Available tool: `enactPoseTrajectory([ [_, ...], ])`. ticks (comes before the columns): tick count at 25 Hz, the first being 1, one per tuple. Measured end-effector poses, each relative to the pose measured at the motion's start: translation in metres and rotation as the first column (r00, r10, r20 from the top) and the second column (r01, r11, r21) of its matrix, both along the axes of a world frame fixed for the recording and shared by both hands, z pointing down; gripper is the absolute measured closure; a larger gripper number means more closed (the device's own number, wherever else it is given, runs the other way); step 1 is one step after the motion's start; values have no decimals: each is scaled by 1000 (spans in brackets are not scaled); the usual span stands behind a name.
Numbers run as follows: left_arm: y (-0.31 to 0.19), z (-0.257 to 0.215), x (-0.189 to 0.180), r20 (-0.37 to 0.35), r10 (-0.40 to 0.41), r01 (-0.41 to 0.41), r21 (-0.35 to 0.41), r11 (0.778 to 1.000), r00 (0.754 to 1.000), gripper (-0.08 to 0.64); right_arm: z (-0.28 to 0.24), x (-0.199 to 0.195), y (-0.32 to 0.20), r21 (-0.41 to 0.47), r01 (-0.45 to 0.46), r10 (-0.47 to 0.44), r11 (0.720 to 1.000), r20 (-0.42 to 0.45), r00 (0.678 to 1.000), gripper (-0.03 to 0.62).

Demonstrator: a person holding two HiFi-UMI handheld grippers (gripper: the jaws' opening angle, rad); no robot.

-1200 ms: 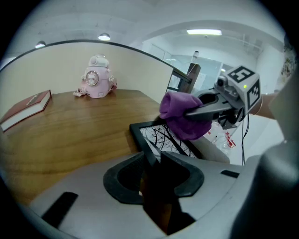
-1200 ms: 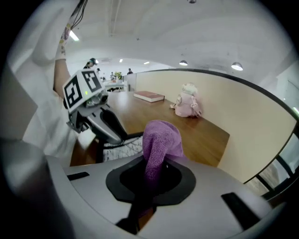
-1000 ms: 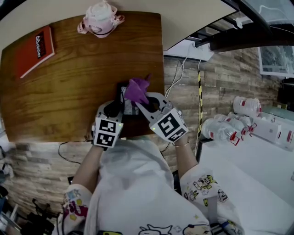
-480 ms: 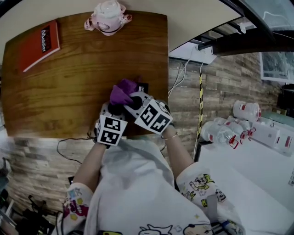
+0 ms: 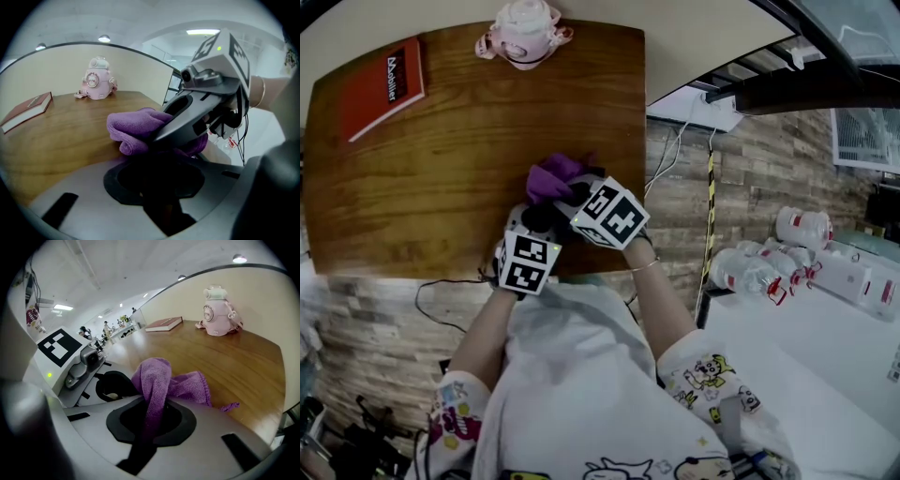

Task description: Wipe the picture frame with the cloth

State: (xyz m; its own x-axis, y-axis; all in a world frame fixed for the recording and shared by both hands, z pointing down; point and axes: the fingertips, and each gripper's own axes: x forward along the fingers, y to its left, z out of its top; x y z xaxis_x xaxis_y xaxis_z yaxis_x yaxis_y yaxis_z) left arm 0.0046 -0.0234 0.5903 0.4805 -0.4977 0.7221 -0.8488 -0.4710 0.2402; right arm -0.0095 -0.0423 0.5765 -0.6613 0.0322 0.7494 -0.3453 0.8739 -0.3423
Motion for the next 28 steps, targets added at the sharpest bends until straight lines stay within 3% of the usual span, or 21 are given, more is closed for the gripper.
enactPoseTrajectory([
  [7,-1,0,-1,3,-1,1,1,1000,1000,454,5,24,-2,-43,-54,51,998,-59,997,568],
  [16,0,0,0,2,-4,4,-1,1000,1000,454,2,60,8,22,-81,83,996,-142,986,569],
  [21,0,0,-1,3,-2,2,-4,1000,1000,454,-4,79,12,50,-143,149,989,-159,976,568],
  [25,0,1,-1,0,-2,2,-7,1000,1000,454,5,112,21,56,-179,187,982,-251,950,568],
  [28,0,1,-1,1,-2,2,-9,1000,1000,454,11,129,26,55,-233,240,971,-221,945,568],
])
